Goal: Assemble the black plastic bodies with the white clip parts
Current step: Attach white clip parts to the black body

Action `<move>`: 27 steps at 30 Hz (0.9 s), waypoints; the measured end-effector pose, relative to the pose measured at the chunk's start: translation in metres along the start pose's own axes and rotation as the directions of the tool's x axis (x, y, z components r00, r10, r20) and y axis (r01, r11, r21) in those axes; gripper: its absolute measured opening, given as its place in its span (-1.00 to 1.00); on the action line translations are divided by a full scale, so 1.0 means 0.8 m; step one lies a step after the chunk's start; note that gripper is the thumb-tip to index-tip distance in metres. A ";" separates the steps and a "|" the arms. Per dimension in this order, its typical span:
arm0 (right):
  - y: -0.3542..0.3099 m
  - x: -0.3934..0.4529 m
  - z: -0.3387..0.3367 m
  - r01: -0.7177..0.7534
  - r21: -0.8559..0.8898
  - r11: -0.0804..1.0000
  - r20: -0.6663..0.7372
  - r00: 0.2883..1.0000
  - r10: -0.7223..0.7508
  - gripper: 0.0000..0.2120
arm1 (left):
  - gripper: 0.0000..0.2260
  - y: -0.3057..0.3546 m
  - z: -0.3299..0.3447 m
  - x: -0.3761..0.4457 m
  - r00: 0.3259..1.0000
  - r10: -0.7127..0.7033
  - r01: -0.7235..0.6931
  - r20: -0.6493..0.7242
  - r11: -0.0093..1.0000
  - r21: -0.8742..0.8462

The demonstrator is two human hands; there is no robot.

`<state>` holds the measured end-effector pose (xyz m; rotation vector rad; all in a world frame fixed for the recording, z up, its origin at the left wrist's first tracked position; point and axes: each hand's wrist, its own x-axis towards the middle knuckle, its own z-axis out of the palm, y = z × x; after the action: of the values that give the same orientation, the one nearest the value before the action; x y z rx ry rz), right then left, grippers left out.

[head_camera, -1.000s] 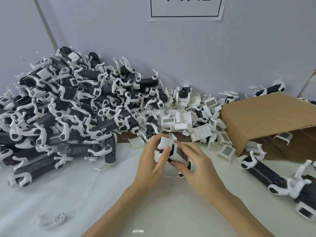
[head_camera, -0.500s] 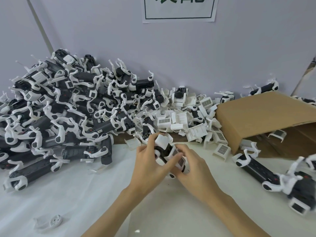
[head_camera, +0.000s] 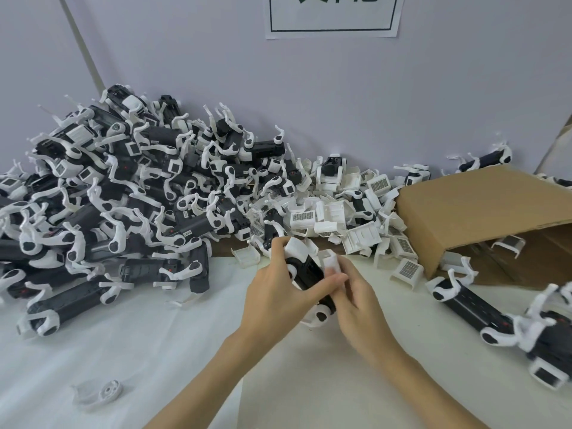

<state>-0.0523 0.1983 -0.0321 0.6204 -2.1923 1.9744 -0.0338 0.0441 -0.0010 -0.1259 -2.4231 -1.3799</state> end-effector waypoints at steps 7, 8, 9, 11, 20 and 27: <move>-0.001 0.004 -0.002 -0.036 0.005 0.999 0.059 0.998 0.035 -0.69 | -0.33 0.002 -0.002 0.000 0.998 -0.009 0.011 0.061 0.999 -0.034; 0.000 0.003 -0.002 -0.029 -0.060 0.998 0.050 0.998 0.032 -0.58 | -0.36 0.002 -0.001 0.000 0.998 -0.013 0.016 0.063 0.999 -0.049; 0.001 0.003 0.000 -0.019 -0.115 0.993 0.035 0.999 0.023 -0.51 | -0.41 0.001 0.001 -0.001 0.998 -0.016 0.019 0.053 0.998 -0.063; -0.003 0.002 -0.001 0.028 -0.181 0.983 0.052 0.998 -0.019 -0.47 | -0.59 -0.001 0.004 -0.001 0.999 -0.036 0.040 0.029 0.989 -0.143; -0.021 0.015 -0.043 0.081 -0.328 0.941 0.209 0.978 -0.012 -0.73 | -0.49 -0.025 -0.031 0.012 0.950 0.155 0.010 0.273 0.855 -0.518; -0.019 0.018 -0.043 0.315 -0.598 0.737 0.215 0.949 -0.231 -0.65 | -0.45 -0.042 -0.045 0.027 0.936 0.250 -0.198 0.247 0.956 -0.219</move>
<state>-0.0656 0.2281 -0.0080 0.8991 -2.4491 0.9763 -0.0529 -0.0059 -0.0042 -0.6628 -2.3860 -1.5694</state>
